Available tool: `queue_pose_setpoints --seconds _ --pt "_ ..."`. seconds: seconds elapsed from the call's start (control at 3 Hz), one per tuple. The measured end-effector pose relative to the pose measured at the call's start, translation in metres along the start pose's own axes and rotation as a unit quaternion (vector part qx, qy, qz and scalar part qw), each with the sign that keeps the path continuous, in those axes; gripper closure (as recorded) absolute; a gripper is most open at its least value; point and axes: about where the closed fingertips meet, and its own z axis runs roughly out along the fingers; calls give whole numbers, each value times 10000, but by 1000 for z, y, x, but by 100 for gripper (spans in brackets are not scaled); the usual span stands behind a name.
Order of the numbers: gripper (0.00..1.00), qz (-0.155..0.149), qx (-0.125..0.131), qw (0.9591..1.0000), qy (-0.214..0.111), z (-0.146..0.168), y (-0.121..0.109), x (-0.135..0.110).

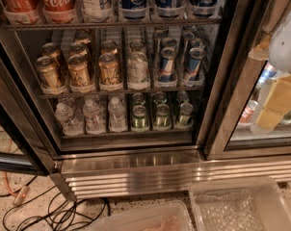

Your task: Pick coke can from top shelf of fridge

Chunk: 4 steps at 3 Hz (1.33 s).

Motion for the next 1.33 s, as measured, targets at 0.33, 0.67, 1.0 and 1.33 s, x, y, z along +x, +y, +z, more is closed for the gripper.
queue_pose_setpoints --seconds 0.33,0.67,1.0,1.33 --pt "0 -1 1 10000 -1 0 0 0" --pt "0 -72 59 9999 -91 -1 0 -8" --pt "0 169 -12 9969 -765 7 -15 -22" --pt "0 176 -209 9934 -1114 6 -7 -40"
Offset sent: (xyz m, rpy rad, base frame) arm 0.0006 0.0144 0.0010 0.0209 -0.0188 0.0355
